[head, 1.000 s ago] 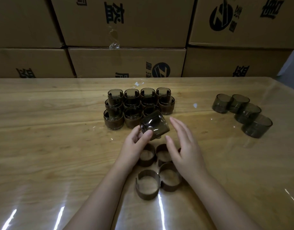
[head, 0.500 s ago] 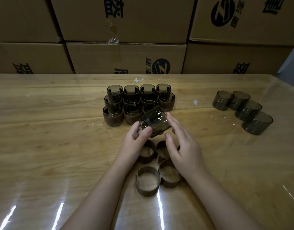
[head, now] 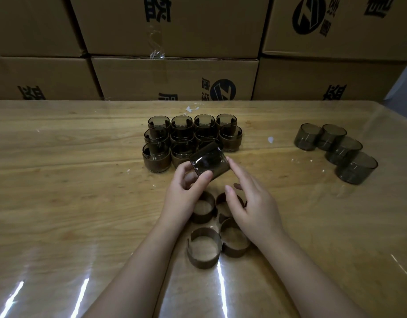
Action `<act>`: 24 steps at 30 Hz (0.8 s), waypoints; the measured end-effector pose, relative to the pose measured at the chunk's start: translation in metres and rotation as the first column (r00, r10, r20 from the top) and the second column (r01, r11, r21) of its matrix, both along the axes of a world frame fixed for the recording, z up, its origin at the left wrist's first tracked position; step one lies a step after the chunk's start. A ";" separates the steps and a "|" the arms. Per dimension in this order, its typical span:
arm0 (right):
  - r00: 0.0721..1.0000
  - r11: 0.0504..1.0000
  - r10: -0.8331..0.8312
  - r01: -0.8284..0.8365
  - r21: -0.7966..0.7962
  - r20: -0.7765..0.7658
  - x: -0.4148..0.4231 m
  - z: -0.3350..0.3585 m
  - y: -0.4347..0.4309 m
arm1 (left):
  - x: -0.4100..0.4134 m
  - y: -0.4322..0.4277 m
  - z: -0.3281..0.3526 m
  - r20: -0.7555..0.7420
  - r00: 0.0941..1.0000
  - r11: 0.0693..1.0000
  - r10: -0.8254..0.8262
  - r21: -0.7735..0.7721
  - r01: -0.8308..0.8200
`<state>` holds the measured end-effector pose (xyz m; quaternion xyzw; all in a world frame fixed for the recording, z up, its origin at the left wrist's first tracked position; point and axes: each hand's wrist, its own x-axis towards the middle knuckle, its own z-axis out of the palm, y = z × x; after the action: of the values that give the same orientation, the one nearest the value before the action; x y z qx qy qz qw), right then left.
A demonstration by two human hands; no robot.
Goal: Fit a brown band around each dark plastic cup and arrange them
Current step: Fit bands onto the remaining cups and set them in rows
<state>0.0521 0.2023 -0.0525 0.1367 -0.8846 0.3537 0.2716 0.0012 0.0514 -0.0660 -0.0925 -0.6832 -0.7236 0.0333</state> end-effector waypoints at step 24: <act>1.000 1.000 0.009 -0.009 0.003 -0.017 -0.003 -0.001 0.002 | 0.002 -0.002 0.005 -0.123 0.983 0.974 -0.138 -0.197 0.112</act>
<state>0.0490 0.2039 -0.0530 0.1441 -0.8822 0.3523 0.2772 0.0034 0.0492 -0.0609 -0.1871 -0.7377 -0.6482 0.0251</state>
